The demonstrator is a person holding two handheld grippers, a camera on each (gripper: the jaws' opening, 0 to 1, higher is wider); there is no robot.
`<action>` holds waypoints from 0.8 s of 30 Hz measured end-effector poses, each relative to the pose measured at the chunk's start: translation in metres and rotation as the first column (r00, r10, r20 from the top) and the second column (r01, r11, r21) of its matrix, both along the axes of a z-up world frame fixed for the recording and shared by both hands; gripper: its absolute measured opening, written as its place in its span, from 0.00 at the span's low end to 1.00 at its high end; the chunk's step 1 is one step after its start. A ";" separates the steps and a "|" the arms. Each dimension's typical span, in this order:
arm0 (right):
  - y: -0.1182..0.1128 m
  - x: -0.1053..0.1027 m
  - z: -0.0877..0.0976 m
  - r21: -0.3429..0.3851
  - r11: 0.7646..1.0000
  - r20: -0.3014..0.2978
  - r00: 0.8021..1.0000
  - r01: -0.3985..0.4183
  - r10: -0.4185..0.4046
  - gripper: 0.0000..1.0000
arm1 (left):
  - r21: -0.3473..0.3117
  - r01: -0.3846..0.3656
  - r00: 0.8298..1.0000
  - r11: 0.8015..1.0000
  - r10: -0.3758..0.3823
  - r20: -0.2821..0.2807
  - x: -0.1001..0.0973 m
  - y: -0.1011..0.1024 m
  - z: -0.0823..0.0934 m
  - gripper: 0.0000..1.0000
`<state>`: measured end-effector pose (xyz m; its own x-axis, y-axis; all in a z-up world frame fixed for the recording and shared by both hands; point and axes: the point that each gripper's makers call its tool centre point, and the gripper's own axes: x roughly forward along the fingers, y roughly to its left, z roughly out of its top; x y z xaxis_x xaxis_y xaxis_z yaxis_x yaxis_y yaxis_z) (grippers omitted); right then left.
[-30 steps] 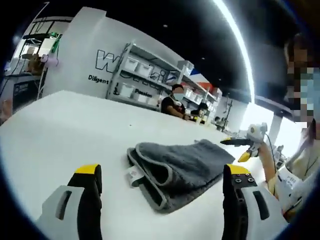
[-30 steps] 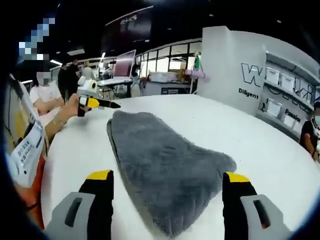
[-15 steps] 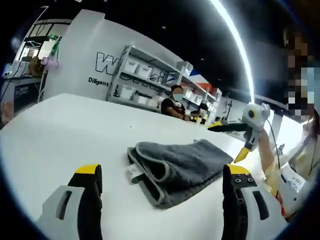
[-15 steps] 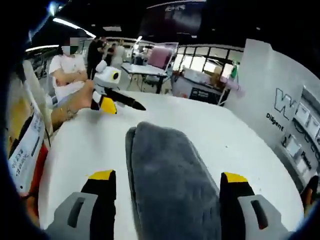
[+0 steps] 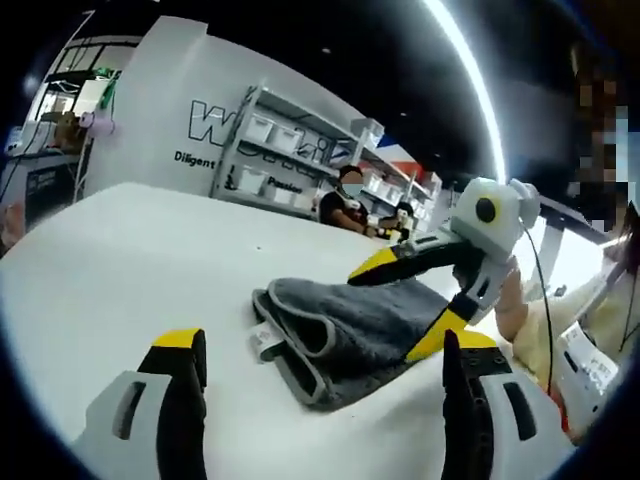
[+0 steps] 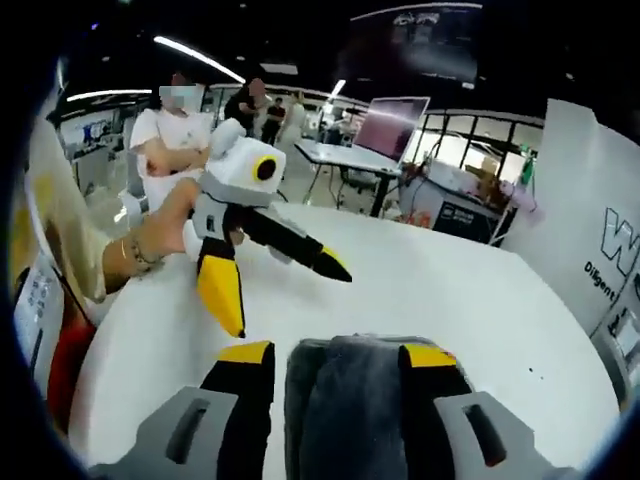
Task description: Fold the towel on the table until its edges align and the towel forms a compact rectangular stack.
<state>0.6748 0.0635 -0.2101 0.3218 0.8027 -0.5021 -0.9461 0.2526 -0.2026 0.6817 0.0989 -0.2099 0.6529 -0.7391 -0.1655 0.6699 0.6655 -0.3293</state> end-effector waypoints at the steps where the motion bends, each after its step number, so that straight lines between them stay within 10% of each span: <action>1: 0.001 0.003 -0.004 -0.003 1.000 -0.003 1.000 0.007 -0.007 0.41 | -0.006 -0.001 1.000 1.000 0.001 0.000 0.000 0.001 0.001 0.97; 12: 0.003 0.015 -0.032 -0.088 0.996 0.043 0.999 0.005 -0.002 0.05 | -0.040 0.009 1.000 0.999 -0.009 -0.007 -0.001 -0.001 0.003 0.97; 24: 0.001 0.032 0.022 0.048 0.998 0.129 0.990 0.045 -0.051 0.01 | -0.051 -0.009 1.000 0.999 0.008 -0.015 0.000 0.004 0.003 0.96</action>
<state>0.7069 0.0645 -0.1877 0.4210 0.8053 -0.4175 -0.8989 0.3088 -0.3108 0.6819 0.1026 -0.2067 0.6570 -0.7414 -0.1369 0.6592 0.6530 -0.3729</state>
